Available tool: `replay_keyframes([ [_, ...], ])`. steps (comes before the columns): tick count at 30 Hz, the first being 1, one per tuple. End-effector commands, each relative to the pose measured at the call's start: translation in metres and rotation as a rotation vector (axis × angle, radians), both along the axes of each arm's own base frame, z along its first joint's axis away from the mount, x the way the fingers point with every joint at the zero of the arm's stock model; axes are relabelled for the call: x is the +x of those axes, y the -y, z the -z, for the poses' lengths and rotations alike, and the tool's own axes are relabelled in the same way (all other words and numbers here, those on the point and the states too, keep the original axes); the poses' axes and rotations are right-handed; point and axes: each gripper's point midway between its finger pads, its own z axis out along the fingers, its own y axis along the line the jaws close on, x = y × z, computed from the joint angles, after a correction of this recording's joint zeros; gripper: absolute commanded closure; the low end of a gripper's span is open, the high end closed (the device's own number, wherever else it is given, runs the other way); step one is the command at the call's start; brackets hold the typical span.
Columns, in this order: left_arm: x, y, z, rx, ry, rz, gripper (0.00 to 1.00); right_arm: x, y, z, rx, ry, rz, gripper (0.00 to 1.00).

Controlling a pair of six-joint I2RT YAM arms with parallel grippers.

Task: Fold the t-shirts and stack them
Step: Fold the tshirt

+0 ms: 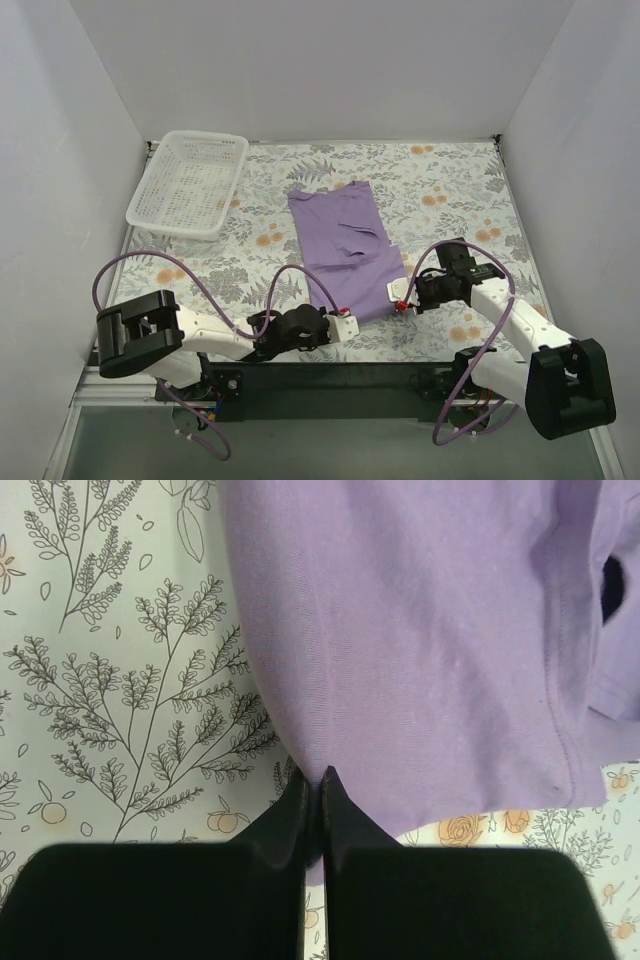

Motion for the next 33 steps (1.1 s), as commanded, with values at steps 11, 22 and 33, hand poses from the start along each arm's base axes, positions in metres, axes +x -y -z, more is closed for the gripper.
replay_keyframes([
  [11,-0.031,0.006,-0.011,-0.014,-0.091,0.088,1.0,-0.029,0.014,-0.002,-0.043,-0.025,0.013,0.99],
  [22,-0.048,0.008,-0.019,-0.025,-0.115,0.12,1.0,-0.035,0.017,-0.015,-0.041,0.003,0.011,0.99],
  [33,-0.059,0.005,-0.022,-0.028,-0.134,0.145,1.0,-0.042,0.016,-0.018,-0.036,-0.022,0.007,0.99],
])
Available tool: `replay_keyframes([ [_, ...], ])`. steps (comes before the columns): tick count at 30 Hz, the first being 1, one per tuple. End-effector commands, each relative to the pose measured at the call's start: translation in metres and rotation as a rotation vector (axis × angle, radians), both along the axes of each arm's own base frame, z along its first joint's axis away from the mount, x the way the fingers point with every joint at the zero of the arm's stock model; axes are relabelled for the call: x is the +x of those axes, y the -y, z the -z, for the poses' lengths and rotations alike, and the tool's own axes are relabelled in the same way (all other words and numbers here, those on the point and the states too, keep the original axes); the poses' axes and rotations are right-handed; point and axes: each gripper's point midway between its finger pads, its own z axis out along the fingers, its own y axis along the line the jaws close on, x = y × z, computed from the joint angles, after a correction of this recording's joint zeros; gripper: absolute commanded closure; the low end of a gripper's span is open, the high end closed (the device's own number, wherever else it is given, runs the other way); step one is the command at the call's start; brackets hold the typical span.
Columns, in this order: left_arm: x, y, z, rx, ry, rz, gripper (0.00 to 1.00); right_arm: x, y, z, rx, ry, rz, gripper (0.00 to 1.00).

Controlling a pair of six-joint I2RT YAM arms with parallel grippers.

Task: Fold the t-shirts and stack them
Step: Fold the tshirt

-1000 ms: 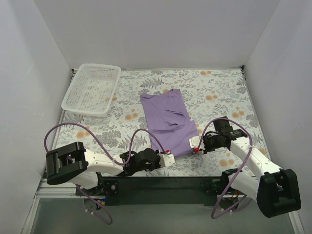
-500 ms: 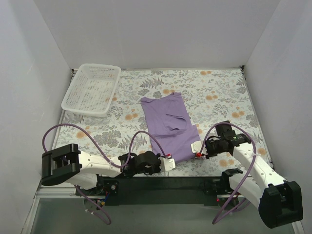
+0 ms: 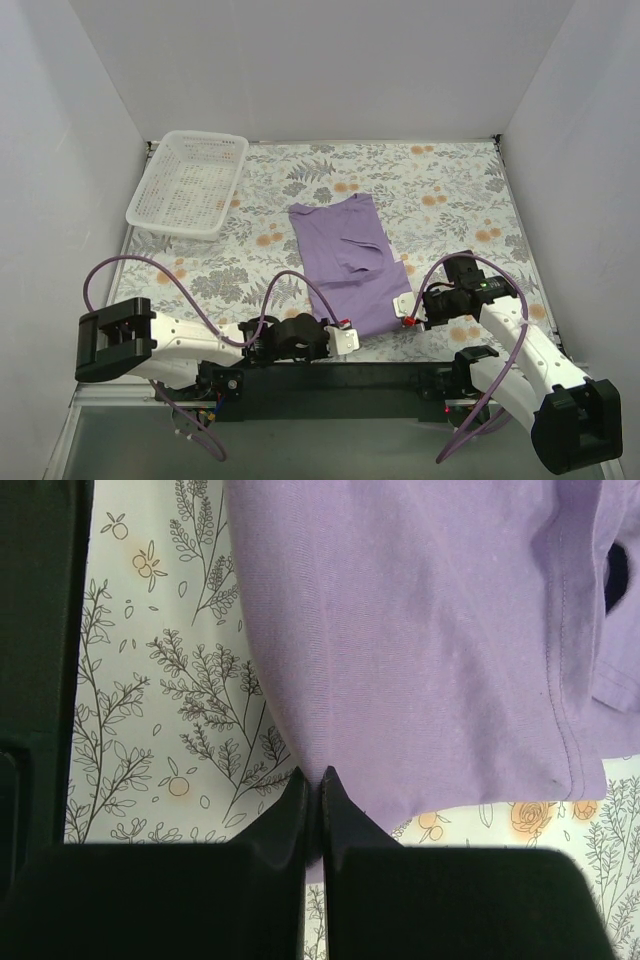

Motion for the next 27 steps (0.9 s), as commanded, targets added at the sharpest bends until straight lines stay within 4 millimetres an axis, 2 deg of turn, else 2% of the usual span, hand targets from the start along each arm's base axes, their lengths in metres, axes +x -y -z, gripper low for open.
replay_keyframes([
  [1,-0.011,-0.004,-0.003,0.008,-0.031,0.027,1.0,0.002,0.003,-0.01,-0.015,0.014,0.009,0.99],
  [14,-0.014,-0.008,-0.014,-0.037,-0.008,0.042,1.0,0.005,-0.005,-0.03,0.031,0.014,0.007,0.99],
  [18,-0.007,-0.01,-0.022,-0.062,0.046,0.051,1.0,0.019,-0.011,-0.042,0.048,0.013,0.019,0.99],
  [19,-0.004,-0.01,-0.025,-0.069,0.056,0.045,1.0,0.031,-0.014,-0.054,0.061,0.043,0.028,0.99],
  [22,0.017,-0.011,-0.037,-0.105,0.077,0.003,1.0,0.055,-0.02,-0.063,0.065,0.027,0.078,0.99],
  [23,0.036,-0.015,-0.043,-0.12,0.086,-0.044,1.0,0.068,-0.023,-0.075,0.076,0.055,0.084,0.99],
  [25,0.056,-0.016,-0.055,-0.158,0.113,-0.072,1.0,0.087,-0.029,-0.076,0.081,0.038,0.106,0.99],
  [26,0.076,-0.02,-0.064,-0.181,0.124,-0.109,1.0,0.1,-0.033,-0.087,0.094,0.064,0.114,0.99],
  [27,0.085,-0.019,-0.069,-0.198,0.129,-0.11,1.0,0.109,-0.036,-0.081,0.091,0.028,0.133,0.99],
])
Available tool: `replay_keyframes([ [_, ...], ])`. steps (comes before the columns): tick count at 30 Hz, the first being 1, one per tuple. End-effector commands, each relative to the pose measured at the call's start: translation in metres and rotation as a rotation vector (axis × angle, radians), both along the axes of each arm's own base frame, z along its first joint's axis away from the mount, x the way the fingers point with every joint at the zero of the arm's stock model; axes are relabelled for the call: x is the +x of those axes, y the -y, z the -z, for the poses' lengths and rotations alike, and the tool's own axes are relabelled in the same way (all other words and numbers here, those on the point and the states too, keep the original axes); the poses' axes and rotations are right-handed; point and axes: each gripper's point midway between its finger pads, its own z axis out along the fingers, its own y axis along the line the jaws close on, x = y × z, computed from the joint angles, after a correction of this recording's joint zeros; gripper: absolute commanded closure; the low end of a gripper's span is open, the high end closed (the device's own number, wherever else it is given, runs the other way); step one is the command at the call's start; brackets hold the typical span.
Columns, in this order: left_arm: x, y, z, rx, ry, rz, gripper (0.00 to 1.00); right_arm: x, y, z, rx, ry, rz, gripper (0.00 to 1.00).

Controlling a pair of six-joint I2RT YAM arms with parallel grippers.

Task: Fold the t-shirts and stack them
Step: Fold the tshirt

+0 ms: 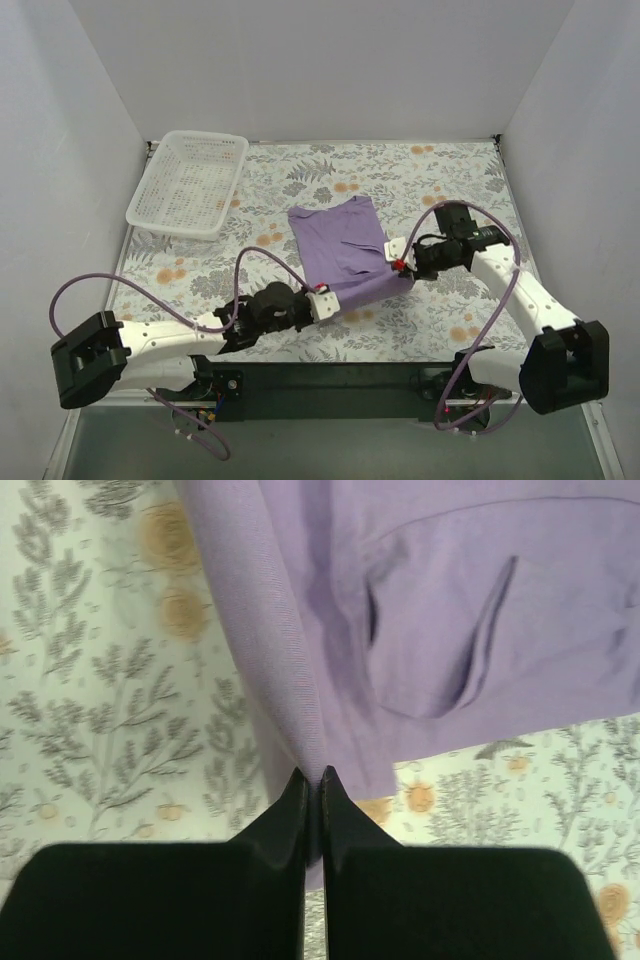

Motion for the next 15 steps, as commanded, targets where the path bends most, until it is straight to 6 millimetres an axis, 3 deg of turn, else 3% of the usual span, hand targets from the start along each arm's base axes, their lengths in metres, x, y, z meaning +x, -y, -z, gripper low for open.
replay_keyframes([
  [1,0.037,-0.001,-0.026,-0.054,0.063,-0.015,1.0,0.054,-0.013,-0.024,0.037,0.072,0.072,0.99],
  [2,0.06,-0.012,-0.029,-0.057,0.07,-0.072,1.0,0.062,-0.015,-0.025,0.042,0.067,0.081,0.99],
  [6,0.112,-0.015,-0.041,-0.07,0.105,-0.127,1.0,0.116,-0.033,-0.033,0.086,0.058,0.146,0.99],
  [8,0.137,-0.02,-0.044,-0.064,0.12,-0.162,1.0,0.133,-0.04,-0.038,0.106,0.06,0.165,0.99],
  [9,0.148,-0.017,-0.057,-0.086,0.141,-0.169,1.0,0.149,-0.045,-0.04,0.12,0.055,0.185,0.99],
  [11,0.168,-0.023,-0.057,-0.079,0.154,-0.201,1.0,0.166,-0.051,-0.045,0.137,0.05,0.206,0.99],
  [12,0.176,-0.024,-0.06,-0.084,0.164,-0.212,1.0,0.175,-0.054,-0.037,0.139,0.021,0.228,0.99],
  [13,0.189,-0.028,-0.067,-0.097,0.181,-0.235,1.0,0.187,-0.058,-0.048,0.157,0.041,0.235,0.99],
  [15,0.206,-0.031,-0.064,-0.103,0.186,-0.268,1.0,0.202,-0.064,-0.04,0.167,0.009,0.265,0.99],
])
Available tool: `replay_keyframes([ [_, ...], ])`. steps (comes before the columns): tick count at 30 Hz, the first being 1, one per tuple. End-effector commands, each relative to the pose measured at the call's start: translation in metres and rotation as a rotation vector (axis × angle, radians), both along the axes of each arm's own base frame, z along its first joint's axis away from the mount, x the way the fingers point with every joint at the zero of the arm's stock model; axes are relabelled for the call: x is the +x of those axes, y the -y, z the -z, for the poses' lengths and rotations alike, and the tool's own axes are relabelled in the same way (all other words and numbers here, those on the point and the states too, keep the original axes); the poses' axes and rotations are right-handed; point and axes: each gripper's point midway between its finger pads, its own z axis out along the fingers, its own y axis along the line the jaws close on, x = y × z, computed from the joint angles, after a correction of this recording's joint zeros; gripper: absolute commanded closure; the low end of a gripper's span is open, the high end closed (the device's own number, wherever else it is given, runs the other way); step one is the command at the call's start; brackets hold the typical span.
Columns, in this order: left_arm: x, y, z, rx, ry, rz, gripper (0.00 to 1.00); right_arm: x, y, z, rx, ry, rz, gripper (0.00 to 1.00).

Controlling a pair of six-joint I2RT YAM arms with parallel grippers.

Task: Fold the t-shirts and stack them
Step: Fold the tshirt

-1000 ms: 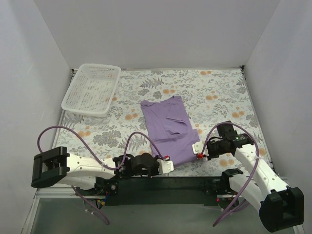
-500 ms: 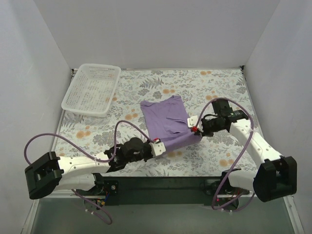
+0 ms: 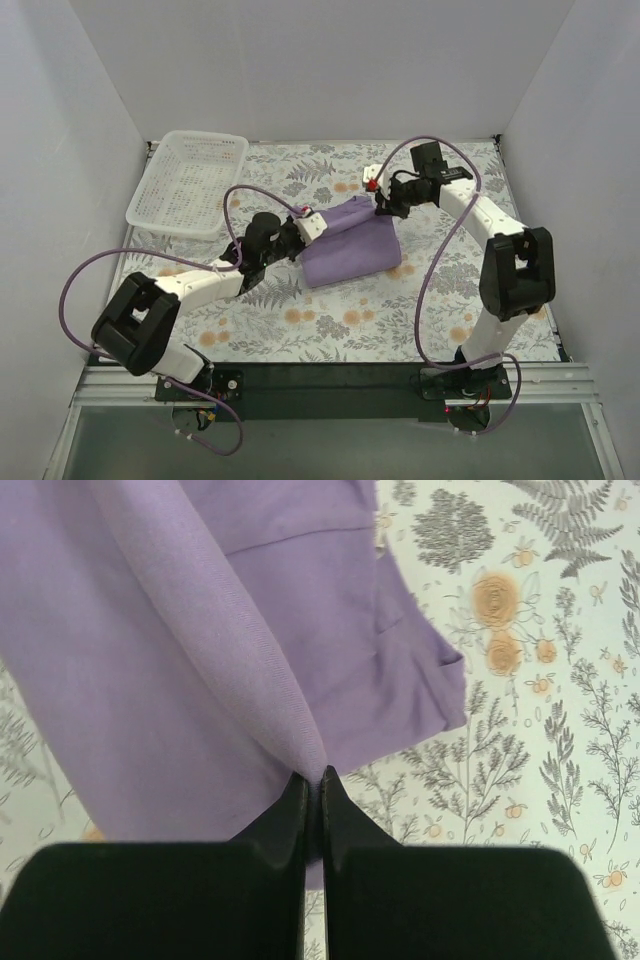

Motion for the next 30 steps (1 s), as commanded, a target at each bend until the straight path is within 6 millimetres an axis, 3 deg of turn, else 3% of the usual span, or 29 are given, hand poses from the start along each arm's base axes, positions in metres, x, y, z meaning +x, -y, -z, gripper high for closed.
replay_keyframes([
  [1,0.038,0.0,-0.033,-0.058,0.108,-0.026,1.0,0.042,-0.017,-0.026,0.078,0.043,0.07,0.99],
  [4,0.059,-0.004,-0.02,-0.056,0.091,-0.063,1.0,0.06,-0.024,-0.012,0.084,0.002,0.103,0.99],
  [5,0.068,-0.005,-0.013,-0.049,0.084,-0.076,1.0,0.067,-0.027,-0.015,0.094,0.006,0.111,0.99],
  [8,0.083,-0.009,-0.003,-0.047,0.075,-0.109,1.0,0.085,-0.031,0.005,0.097,-0.035,0.151,0.99],
  [14,0.108,-0.018,0.011,-0.045,0.061,-0.168,1.0,0.112,-0.04,0.018,0.112,-0.053,0.223,0.99],
  [24,0.14,-0.027,0.022,-0.046,0.061,-0.282,1.0,0.142,-0.051,0.016,0.175,-0.046,0.326,0.99],
  [25,0.155,-0.033,0.022,-0.043,0.068,-0.357,0.87,0.147,-0.056,0.012,0.201,-0.065,0.382,0.97],
  [26,0.164,-0.041,0.022,-0.045,0.072,-0.424,0.72,0.159,-0.059,0.011,0.222,-0.053,0.435,0.88],
  [27,0.173,-0.046,0.021,-0.066,0.061,-0.485,0.58,0.176,-0.049,0.012,0.203,-0.023,0.571,0.6],
  [28,0.191,-0.045,0.013,-0.085,0.071,-0.538,0.5,0.187,-0.055,-0.002,0.255,-0.032,0.685,0.51],
  [29,0.2,-0.06,0.013,-0.054,0.059,-0.647,0.41,0.195,-0.055,0.007,0.249,-0.039,0.744,0.44],
  [30,0.207,-0.065,0.01,-0.086,0.04,-0.717,0.37,0.202,-0.052,0.003,0.259,-0.03,0.802,0.37],
])
